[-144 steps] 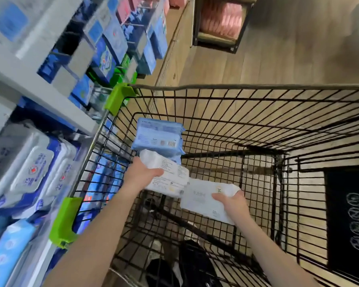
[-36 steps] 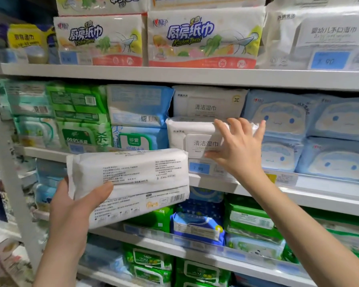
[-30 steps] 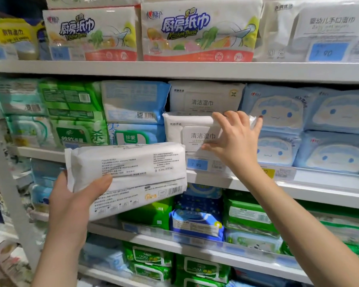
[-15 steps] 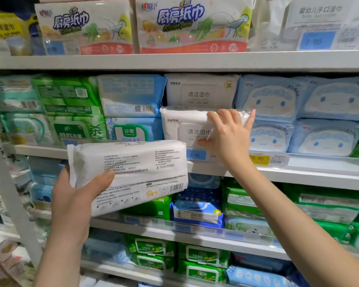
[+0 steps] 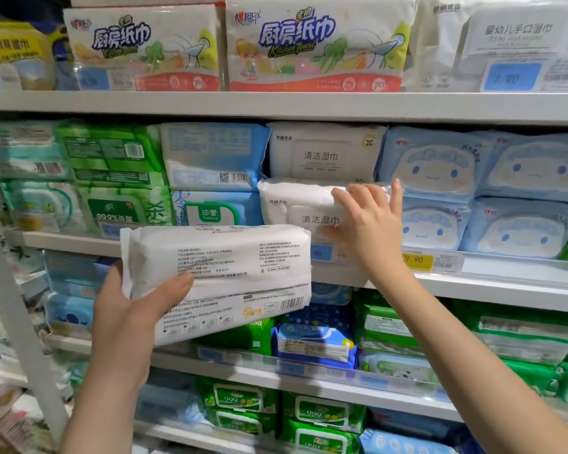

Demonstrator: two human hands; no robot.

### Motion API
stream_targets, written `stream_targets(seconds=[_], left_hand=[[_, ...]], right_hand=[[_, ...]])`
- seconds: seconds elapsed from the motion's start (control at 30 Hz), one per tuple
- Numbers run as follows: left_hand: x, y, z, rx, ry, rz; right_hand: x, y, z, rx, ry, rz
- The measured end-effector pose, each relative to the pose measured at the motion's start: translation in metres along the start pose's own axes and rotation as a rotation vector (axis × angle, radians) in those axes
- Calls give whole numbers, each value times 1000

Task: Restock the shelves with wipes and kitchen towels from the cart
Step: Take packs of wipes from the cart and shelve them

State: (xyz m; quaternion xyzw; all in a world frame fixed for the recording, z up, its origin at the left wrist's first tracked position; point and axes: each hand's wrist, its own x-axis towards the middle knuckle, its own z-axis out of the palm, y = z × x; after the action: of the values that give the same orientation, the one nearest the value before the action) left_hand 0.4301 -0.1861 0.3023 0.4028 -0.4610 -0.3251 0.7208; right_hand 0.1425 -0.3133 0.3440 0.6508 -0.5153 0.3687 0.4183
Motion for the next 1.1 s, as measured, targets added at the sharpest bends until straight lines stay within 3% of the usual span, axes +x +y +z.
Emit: stream_targets(seconds=[0.2,0.57,0.73,0.83,1.1], left_hand=[[2,-1,2,-31,-27,-7],[16,22,8,-39,-73,65],[21,28,12,-82,-50,68],[26,22,13,-83,-41,65],[38,9,13,-67,-42,47]], right_hand=[[9,8,-5,125,-107,-15],[-5,0,-8,70,-105,6],[27,-1,-22,-44,-355,-77],[42,-13,-14,45,-453,-171],[47,-8,-1,99,-378,-179]])
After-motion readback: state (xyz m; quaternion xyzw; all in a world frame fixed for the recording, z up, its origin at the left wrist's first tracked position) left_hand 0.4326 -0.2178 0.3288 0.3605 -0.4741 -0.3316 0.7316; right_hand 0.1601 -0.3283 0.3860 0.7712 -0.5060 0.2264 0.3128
